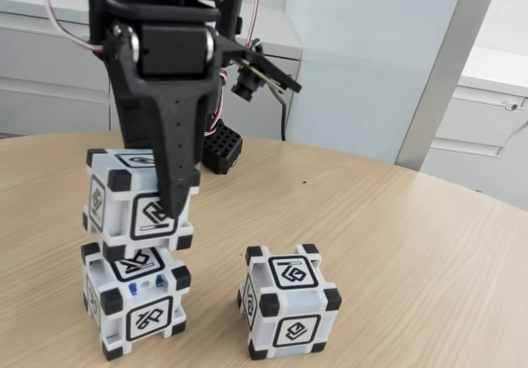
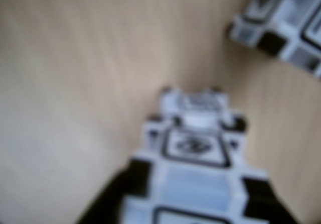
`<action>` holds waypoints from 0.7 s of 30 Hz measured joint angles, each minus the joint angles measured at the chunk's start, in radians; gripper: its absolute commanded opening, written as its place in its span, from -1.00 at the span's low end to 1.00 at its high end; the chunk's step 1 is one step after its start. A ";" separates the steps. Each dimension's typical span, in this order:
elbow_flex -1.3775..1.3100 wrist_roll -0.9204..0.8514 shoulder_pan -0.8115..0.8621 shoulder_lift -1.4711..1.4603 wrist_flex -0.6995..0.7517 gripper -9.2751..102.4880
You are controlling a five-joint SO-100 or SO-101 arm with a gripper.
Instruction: Stack cubes from left to right.
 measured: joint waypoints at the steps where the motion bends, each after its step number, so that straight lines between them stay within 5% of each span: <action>1: 0.000 0.000 0.000 0.000 0.000 -0.49; 21: 0.000 0.048 -0.005 0.000 -0.002 -0.49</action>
